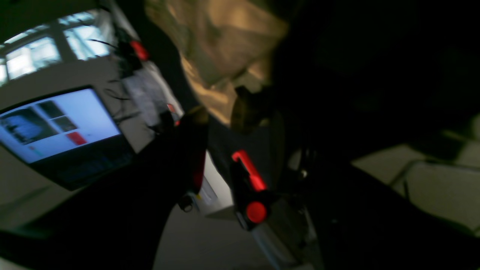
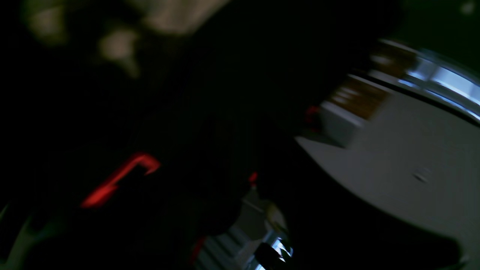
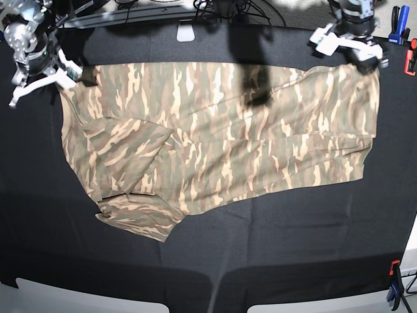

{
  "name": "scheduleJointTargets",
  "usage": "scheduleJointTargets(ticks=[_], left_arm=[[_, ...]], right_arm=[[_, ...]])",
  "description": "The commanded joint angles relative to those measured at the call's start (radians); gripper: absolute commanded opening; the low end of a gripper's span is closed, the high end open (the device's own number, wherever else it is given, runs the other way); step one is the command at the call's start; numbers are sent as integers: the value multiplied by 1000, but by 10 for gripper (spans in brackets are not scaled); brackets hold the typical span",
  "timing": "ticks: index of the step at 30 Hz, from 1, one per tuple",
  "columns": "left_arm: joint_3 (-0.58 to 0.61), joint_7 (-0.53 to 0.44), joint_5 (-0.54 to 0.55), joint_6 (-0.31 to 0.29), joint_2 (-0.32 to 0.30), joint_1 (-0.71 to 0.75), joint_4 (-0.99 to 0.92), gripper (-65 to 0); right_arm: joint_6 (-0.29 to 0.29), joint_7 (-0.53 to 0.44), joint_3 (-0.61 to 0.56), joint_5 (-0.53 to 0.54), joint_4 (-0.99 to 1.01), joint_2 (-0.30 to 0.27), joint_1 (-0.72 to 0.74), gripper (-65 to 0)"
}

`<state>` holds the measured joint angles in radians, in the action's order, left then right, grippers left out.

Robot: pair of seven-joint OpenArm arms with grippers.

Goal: Layout the t-shirt on the table in an organized manner, then fold the t-shirt properly
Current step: 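Release the shirt and lift both grippers away from it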

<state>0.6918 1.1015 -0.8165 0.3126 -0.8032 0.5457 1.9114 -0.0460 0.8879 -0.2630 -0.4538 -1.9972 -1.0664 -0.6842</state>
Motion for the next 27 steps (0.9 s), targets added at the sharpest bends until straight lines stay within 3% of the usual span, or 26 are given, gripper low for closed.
scheduleJointTargets(ticks=[1,5,7,11,15,17,20,24,27], left_arm=[[-4,14,-34,14,-12,3,17,-398],[-4,105,-138,19,-13,3,32,-398],[-4,152,-185,51,-18,3,61,-398],[-27,223,-427,128,-24,2,141,-398],[-105,171,-440,175,-32,-28,245,-398],[-161,68,-306,175,-31,-82,273,-398],[-253,-110,51,146,-31,-203,275,-398],[-371,-268,509,18,-31,-372,267,-398],[-437,-340,752,-80,-31,-486,231,-398]], right_arm=[[-37,7,8,-41,-13,-8,3,-501],[-146,26,8,-93,-13,26,2,-493],[-180,42,8,-92,-13,28,2,-493],[-191,48,8,-93,-13,28,3,-493],[-192,48,8,-88,-13,32,5,-493],[-191,47,8,-63,-13,47,14,-493],[-191,48,8,-14,-13,95,44,-493],[-190,48,8,-3,-13,177,82,-493],[-190,48,8,-3,-13,247,111,-493]])
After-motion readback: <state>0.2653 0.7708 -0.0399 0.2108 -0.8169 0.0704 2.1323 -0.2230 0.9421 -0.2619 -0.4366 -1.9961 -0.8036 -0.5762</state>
